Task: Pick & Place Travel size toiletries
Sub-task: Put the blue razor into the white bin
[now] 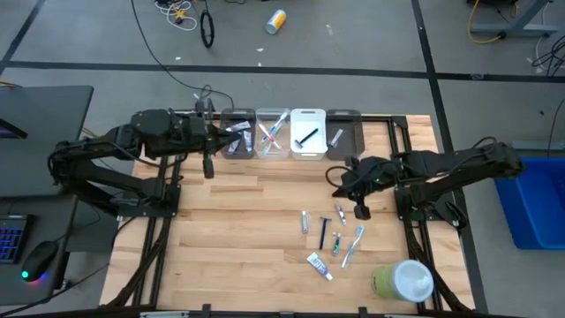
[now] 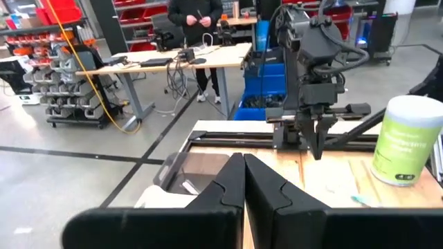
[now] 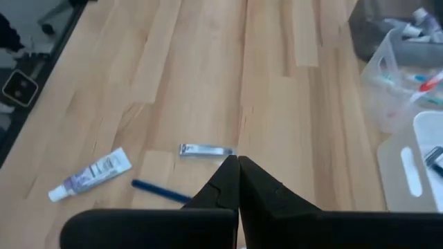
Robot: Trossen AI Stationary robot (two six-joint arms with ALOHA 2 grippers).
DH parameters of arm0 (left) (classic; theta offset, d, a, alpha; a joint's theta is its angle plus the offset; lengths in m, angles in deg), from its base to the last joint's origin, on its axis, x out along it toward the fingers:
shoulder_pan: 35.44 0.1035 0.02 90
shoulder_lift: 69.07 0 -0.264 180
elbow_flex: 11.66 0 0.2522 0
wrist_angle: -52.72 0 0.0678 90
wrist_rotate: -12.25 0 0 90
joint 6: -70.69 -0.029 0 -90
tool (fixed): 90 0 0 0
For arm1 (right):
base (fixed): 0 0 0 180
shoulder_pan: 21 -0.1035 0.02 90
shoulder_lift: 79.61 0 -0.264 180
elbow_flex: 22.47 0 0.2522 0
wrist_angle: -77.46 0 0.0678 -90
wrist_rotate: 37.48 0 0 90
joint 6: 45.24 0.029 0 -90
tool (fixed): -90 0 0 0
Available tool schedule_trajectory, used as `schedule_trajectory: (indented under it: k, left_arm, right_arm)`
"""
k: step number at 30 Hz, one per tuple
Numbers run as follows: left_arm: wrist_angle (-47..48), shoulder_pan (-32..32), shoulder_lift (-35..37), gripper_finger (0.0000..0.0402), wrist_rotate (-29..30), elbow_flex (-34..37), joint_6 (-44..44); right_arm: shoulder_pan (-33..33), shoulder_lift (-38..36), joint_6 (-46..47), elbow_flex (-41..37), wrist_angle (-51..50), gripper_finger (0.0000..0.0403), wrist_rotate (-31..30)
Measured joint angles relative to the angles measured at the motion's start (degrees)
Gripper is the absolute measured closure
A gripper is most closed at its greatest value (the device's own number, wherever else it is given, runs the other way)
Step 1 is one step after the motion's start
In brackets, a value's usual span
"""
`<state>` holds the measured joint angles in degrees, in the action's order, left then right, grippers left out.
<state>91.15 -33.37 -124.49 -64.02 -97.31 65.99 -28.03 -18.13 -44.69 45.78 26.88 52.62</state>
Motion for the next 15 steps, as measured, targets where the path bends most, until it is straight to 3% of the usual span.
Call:
schedule_trajectory:
  k: [8,15]
  left_arm:
    - [3.2,0.0,0.0,0.0398,-6.3,0.1,-0.7]
    - [0.6,0.0,2.6,0.0399,-7.4,6.3,-0.1]
  right_arm:
    - [-0.6,0.0,-0.1,-3.0,-0.3,0.0400,2.5]
    - [-0.6,0.0,0.1,-6.7,1.1,0.0400,3.2]
